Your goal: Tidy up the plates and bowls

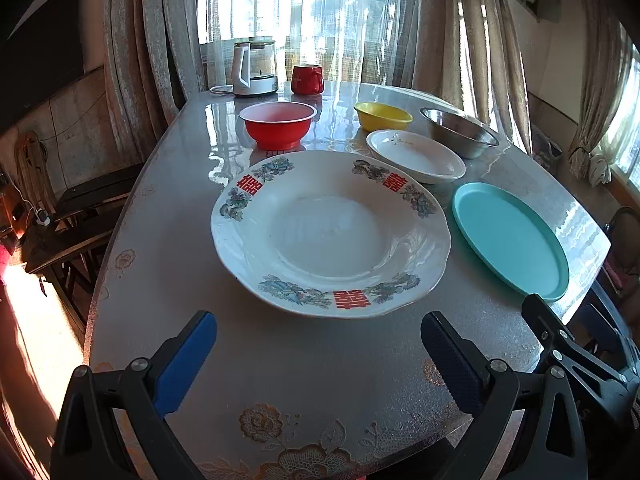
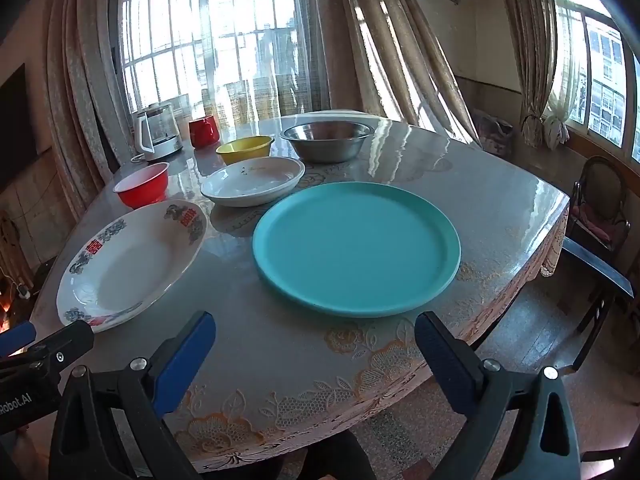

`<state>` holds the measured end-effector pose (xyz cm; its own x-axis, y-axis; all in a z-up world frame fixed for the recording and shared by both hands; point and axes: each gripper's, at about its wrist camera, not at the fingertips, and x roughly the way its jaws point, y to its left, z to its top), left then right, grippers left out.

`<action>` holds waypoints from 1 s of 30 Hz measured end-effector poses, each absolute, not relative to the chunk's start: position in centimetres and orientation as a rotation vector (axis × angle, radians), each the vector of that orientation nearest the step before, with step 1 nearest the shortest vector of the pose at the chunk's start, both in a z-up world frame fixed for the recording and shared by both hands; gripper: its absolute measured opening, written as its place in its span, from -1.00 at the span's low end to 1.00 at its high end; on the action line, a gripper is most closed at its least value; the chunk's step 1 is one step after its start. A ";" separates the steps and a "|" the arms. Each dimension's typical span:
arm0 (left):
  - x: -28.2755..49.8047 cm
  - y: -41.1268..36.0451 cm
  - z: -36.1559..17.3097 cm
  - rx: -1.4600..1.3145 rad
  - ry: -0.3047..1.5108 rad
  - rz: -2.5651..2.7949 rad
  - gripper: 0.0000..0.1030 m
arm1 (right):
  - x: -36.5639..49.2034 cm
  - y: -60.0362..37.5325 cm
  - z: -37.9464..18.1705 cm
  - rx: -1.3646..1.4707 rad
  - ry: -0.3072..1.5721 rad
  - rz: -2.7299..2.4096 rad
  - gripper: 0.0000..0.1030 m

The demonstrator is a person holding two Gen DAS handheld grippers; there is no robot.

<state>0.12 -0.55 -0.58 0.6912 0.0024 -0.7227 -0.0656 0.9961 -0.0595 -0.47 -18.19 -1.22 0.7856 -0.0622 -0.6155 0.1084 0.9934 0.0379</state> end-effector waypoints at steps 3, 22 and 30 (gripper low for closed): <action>0.1 -0.7 -0.7 -0.079 0.807 0.036 0.99 | -0.5 -18.5 -1.2 0.080 0.661 -0.092 0.97; 0.4 -1.1 -0.9 -0.072 0.816 0.024 0.99 | -0.6 -18.7 -1.6 0.094 0.676 -0.103 0.97; 0.4 -1.1 -0.9 -0.069 0.818 0.019 0.99 | -0.6 -18.8 -1.6 0.096 0.676 -0.109 0.97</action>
